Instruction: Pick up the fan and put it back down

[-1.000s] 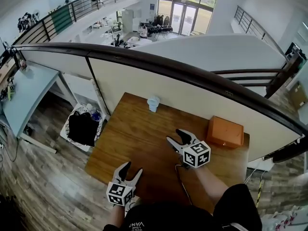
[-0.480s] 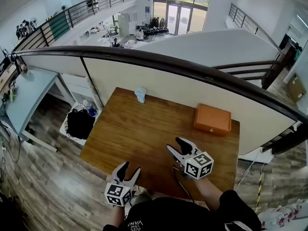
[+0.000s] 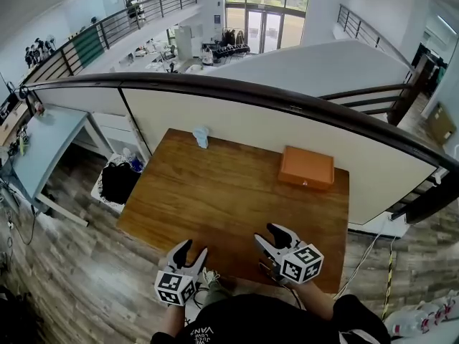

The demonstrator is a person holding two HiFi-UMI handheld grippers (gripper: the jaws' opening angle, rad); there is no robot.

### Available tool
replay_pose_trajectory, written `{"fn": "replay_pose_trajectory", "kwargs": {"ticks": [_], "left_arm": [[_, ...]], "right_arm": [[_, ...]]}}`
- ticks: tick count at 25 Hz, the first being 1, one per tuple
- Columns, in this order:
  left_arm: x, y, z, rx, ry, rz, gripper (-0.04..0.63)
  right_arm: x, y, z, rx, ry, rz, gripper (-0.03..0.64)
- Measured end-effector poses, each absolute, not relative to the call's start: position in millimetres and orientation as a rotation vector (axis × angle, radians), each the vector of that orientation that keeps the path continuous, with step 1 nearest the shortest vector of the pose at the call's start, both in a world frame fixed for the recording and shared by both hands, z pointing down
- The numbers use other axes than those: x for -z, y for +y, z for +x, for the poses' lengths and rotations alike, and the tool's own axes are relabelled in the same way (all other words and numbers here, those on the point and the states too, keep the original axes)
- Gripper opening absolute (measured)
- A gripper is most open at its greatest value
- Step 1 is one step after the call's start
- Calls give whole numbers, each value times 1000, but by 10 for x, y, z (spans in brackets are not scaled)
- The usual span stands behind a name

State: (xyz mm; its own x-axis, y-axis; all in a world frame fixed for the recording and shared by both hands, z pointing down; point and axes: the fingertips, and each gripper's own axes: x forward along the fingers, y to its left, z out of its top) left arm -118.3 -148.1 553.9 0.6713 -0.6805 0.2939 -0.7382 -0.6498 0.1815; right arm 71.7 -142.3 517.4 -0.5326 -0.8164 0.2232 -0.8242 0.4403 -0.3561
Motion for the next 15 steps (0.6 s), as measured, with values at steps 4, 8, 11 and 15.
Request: {"fn": "replay_pose_trajectory", "kwargs": {"ticks": [4, 8, 11, 15], "left_arm": [[-5498, -1319, -1088, -298, -1136, 2631, 175], [-5496, -1124, -1007, -309, -1126, 2635, 106], [-5501, -985, -947, -312, -1127, 2632, 61], [-5560, -744, -863, -350, -1100, 2638, 21]], "right_arm": [[-5259, -1158, 847, -713, -2634, 1525, 214], [-5336, -893, 952, -759, -2628, 1535, 122], [-5399, -717, 968, -783, -2629, 1510, 70], [-5463, -522, 962, -804, -2631, 1464, 46]]}}
